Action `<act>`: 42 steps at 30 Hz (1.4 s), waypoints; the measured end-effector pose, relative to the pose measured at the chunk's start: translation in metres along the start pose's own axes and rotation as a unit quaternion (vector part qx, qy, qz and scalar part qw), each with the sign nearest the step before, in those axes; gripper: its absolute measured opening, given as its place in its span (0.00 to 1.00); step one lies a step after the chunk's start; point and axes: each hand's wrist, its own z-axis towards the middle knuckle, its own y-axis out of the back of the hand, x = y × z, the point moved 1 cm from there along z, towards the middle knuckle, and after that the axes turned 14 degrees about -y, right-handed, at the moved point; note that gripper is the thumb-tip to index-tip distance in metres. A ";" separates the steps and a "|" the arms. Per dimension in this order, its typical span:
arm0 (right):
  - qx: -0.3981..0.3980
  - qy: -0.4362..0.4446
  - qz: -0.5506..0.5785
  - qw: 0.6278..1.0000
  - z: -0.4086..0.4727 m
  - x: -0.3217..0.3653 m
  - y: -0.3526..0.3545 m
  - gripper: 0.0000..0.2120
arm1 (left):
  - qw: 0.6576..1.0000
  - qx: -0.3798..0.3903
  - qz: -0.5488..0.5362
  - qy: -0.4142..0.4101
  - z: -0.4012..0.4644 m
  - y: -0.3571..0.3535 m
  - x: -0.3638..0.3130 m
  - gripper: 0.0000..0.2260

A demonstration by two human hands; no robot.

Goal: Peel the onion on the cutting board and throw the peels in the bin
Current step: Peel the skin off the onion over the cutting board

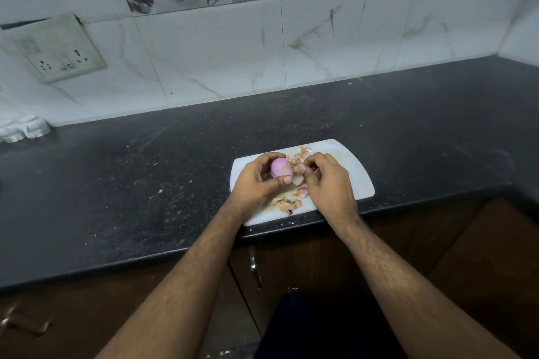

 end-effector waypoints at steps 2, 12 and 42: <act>0.018 0.017 0.023 0.999 -0.001 0.001 0.001 0.09 | 1.000 0.000 -0.027 0.007 0.000 -0.002 0.000 0.25; 0.076 0.068 -0.136 0.985 0.000 0.010 0.001 0.07 | 0.999 0.004 0.030 -0.017 0.000 -0.001 0.003 0.29; 0.204 0.036 -0.161 0.965 0.060 0.005 -0.020 0.33 | 0.987 -0.110 0.116 -0.025 0.002 0.007 -0.005 0.14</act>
